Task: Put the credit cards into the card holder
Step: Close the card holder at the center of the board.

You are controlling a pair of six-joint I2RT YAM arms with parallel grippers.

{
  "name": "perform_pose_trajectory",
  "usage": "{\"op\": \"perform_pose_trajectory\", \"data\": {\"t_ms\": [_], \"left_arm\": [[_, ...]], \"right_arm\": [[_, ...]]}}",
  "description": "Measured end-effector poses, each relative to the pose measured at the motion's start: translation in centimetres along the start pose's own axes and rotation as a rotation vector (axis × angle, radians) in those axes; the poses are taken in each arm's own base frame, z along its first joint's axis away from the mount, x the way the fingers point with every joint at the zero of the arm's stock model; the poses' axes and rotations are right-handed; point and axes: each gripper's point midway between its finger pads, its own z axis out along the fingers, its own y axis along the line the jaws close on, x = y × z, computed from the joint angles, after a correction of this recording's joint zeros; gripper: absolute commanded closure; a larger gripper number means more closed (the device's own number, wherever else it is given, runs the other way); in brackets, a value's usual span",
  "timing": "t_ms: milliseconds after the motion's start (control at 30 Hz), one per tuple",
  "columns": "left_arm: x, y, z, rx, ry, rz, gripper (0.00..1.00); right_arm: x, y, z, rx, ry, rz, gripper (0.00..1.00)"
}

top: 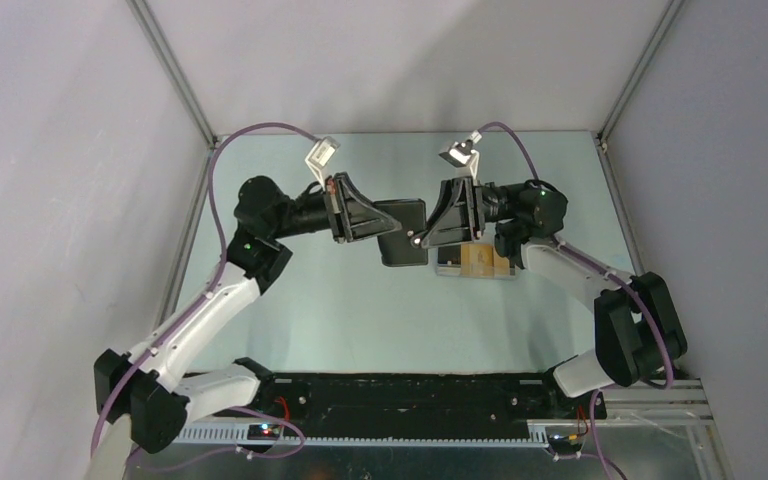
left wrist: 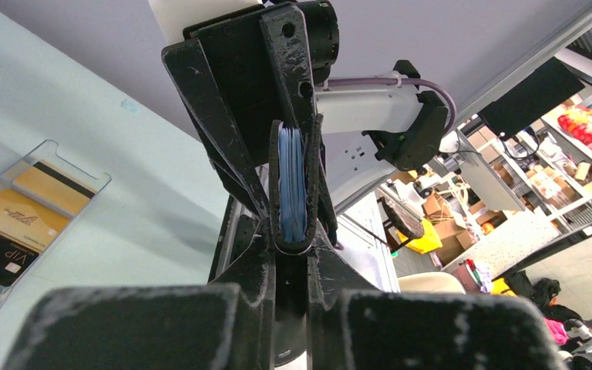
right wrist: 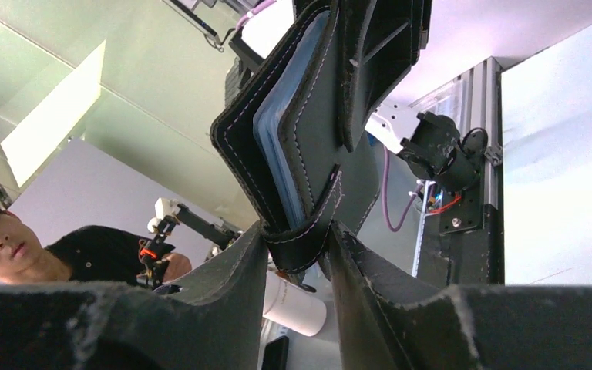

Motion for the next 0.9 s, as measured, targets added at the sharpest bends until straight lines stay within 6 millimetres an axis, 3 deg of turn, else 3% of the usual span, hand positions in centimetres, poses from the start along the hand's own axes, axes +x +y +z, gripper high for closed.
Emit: {"op": "perform_pose_trajectory", "data": {"t_ms": [333,600,900], "left_arm": [[0.4,1.7,0.4,-0.086,0.009,-0.012,1.00],[0.9,2.6,0.5,-0.118,0.022,-0.027,1.00],[1.1,2.9,0.9,-0.111,0.047,-0.045,1.00]], "right_arm": [[-0.2,-2.3,0.1,0.045,-0.007,0.020,0.59],[-0.1,-3.5,0.2,0.074,-0.007,0.021,0.75],[0.1,-3.5,0.1,0.105,-0.008,-0.012,0.76]]}}
